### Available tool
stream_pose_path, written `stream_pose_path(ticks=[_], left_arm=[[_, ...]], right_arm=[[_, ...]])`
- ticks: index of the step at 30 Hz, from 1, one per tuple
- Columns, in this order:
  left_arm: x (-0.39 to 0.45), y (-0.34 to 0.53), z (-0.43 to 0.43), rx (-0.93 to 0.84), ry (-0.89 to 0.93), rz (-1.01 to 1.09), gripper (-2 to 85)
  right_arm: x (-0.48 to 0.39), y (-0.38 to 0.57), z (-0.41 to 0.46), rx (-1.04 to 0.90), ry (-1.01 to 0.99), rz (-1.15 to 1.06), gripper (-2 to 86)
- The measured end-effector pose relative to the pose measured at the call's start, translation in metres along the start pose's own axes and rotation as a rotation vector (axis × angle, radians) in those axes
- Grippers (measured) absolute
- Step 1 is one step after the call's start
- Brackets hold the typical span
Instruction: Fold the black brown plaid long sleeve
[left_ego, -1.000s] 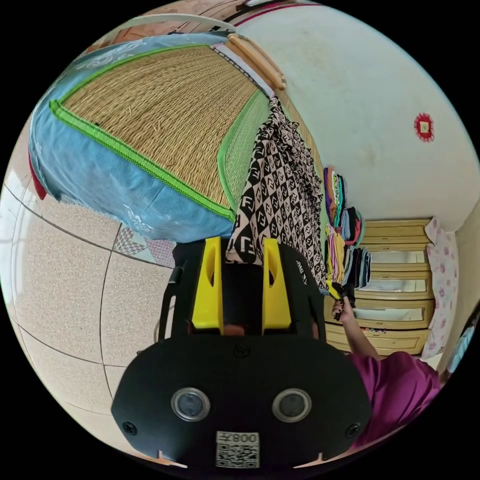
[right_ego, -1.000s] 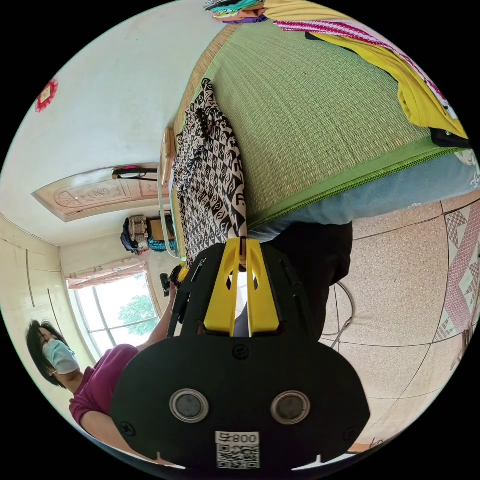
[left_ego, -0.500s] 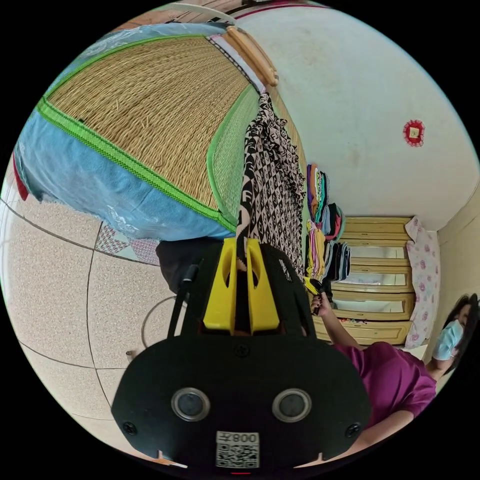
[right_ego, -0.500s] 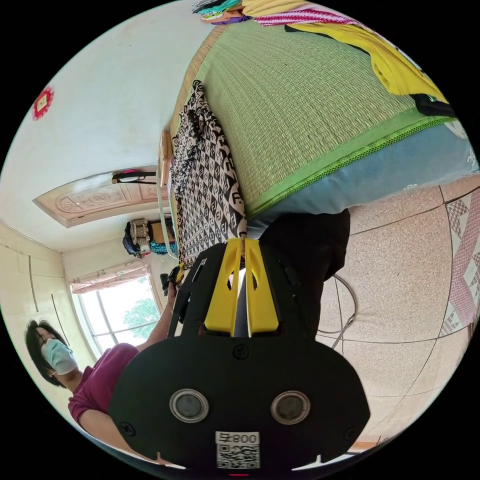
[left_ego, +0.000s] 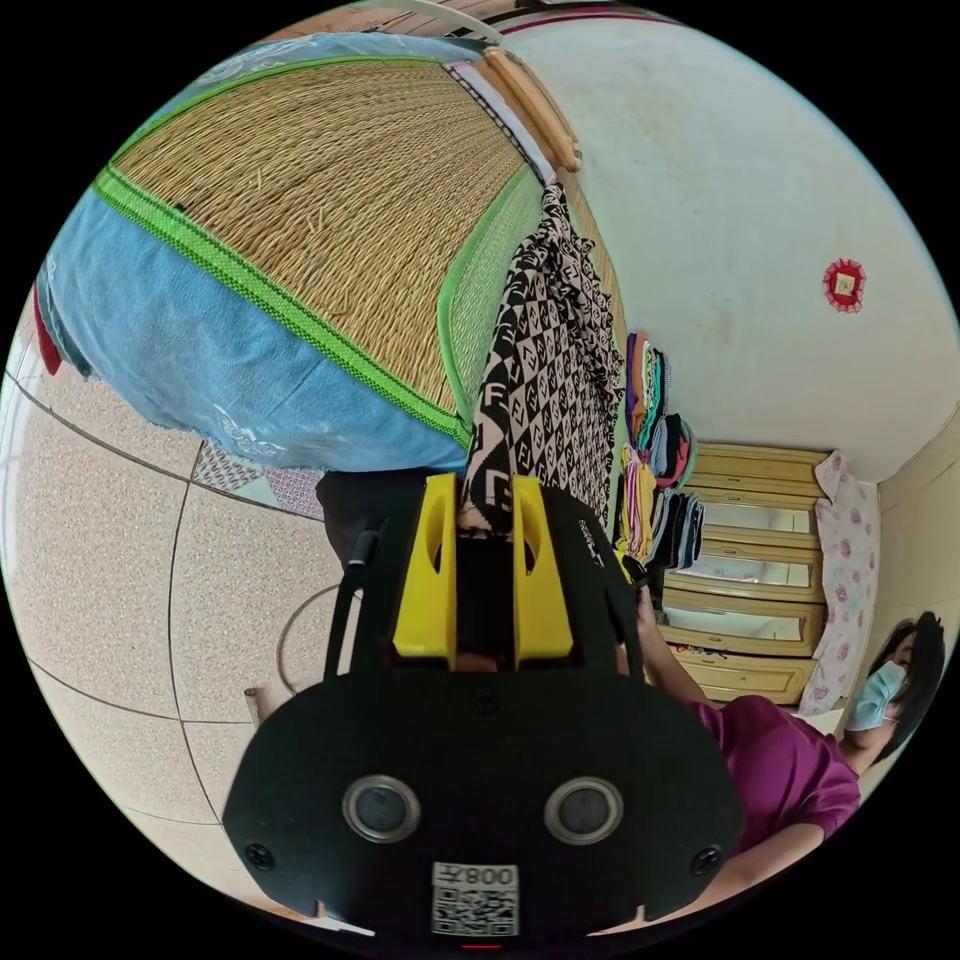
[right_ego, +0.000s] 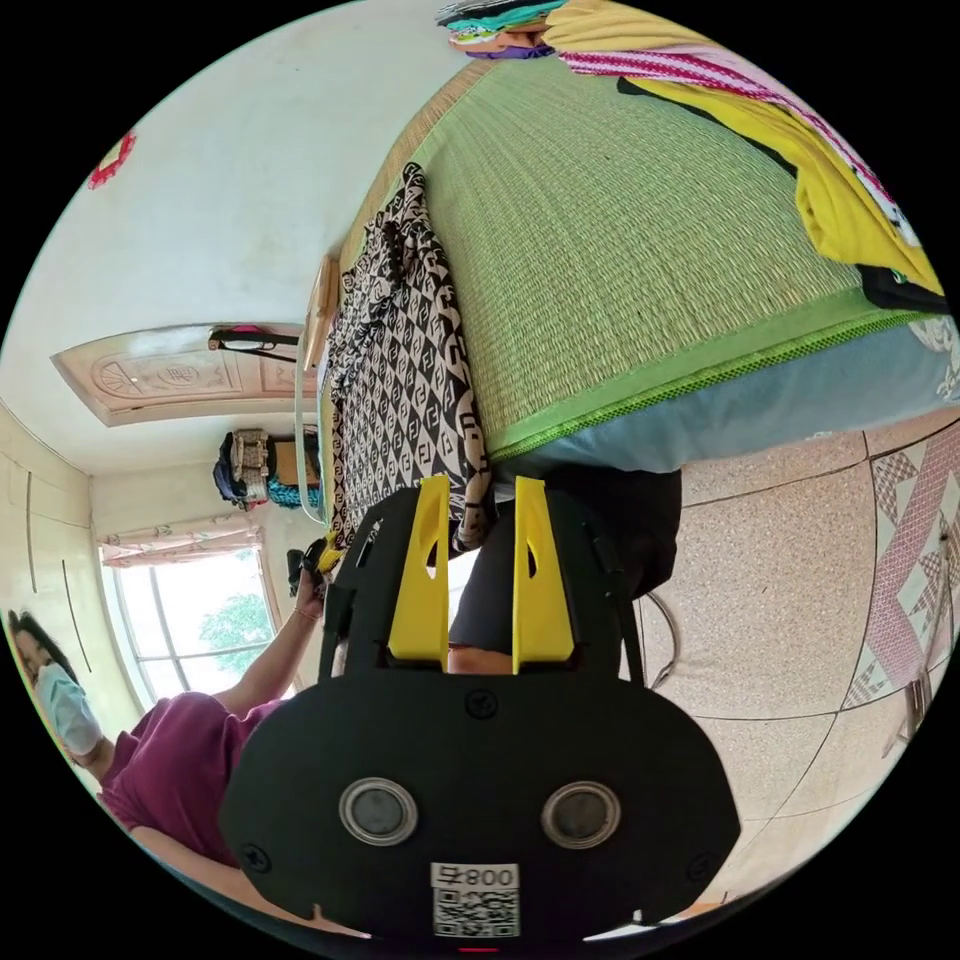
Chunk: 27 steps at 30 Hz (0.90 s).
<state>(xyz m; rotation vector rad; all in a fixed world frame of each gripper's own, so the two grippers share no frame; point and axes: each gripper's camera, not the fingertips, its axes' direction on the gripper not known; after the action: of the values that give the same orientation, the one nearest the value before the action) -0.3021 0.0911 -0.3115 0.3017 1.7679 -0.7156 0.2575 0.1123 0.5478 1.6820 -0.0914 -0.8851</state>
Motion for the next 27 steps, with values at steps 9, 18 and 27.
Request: stream_pose_path(ticks=[9,18,27], left_arm=[[0.003,-0.005,0.014,-0.068,-0.043,-0.008,9.4],[0.005,0.001,0.007,-0.040,0.004,-0.027,4.4],[0.012,0.024,-0.011,0.014,0.123,-0.021,3.3]], right_arm=[[-0.034,-0.036,0.037,-0.124,0.109,-0.084,10.6],[-0.020,-0.037,0.041,-0.152,0.077,-0.076,5.0],[-0.004,-0.036,0.032,-0.193,0.025,-0.093,2.5]])
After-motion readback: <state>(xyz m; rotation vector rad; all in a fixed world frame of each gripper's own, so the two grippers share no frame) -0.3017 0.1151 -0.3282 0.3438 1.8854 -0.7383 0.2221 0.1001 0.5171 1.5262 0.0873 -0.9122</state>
